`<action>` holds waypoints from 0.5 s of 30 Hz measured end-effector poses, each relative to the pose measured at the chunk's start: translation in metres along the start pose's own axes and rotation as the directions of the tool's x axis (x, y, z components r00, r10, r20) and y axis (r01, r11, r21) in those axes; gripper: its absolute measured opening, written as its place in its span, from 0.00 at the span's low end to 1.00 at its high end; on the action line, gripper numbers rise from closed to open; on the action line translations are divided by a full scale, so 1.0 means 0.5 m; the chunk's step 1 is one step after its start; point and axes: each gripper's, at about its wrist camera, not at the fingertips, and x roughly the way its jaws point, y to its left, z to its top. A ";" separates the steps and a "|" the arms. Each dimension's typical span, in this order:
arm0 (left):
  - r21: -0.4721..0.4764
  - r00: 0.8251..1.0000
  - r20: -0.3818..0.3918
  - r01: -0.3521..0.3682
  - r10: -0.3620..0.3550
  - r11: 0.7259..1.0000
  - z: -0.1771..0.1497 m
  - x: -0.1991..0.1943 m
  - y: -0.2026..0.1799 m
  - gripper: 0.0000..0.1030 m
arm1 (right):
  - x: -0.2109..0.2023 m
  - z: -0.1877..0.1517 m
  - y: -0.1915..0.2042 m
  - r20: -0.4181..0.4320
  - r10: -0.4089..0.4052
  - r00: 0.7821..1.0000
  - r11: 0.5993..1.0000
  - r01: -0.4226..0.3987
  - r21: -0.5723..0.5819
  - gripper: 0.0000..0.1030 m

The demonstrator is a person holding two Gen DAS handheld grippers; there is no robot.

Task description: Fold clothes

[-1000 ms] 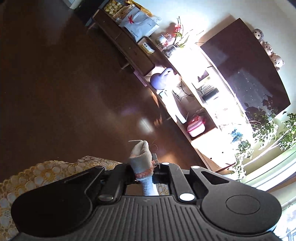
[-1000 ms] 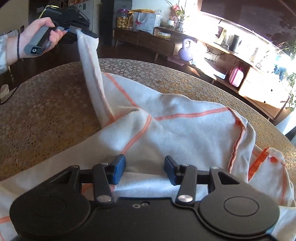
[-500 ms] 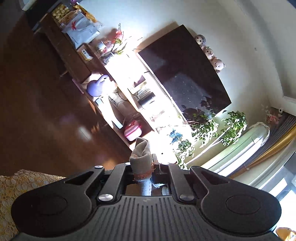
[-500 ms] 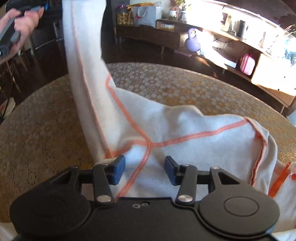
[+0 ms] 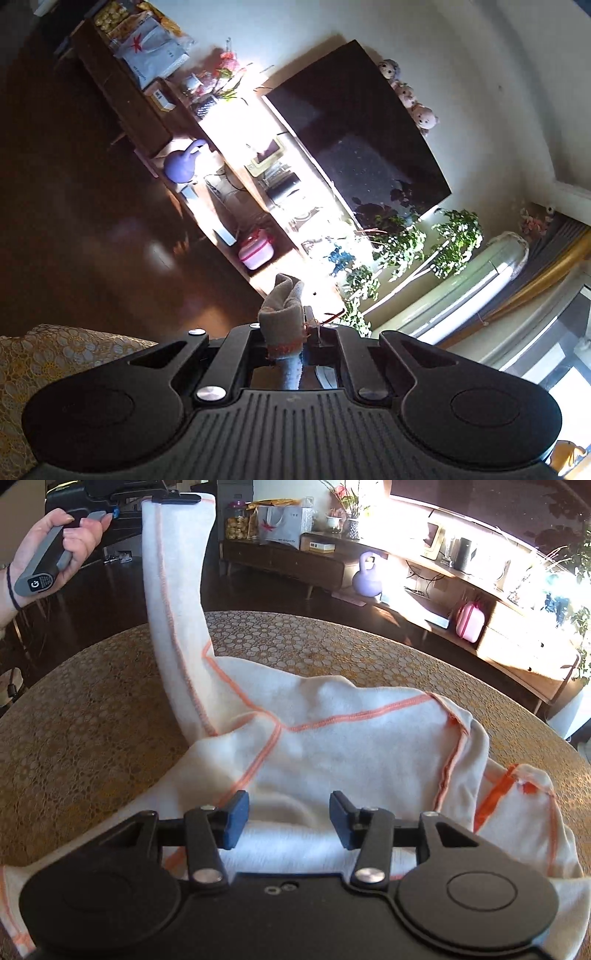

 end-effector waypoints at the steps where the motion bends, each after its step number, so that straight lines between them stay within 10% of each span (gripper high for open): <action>1: 0.013 1.000 -0.007 0.011 -0.011 1.000 -0.004 -0.001 -0.012 0.06 | -0.014 -0.016 0.000 -0.006 0.001 1.000 1.000 -0.001 0.006 1.00; 8: 0.192 0.994 -0.075 0.095 -0.082 0.977 -0.054 0.023 -0.163 0.06 | -0.020 -0.083 -0.005 -0.036 -0.004 0.999 0.995 0.007 0.102 1.00; 15: 0.394 0.941 -0.274 0.298 -0.198 0.870 -0.225 0.091 -0.389 0.06 | -0.022 -0.111 -0.010 0.059 -0.004 0.998 0.978 -0.008 0.209 1.00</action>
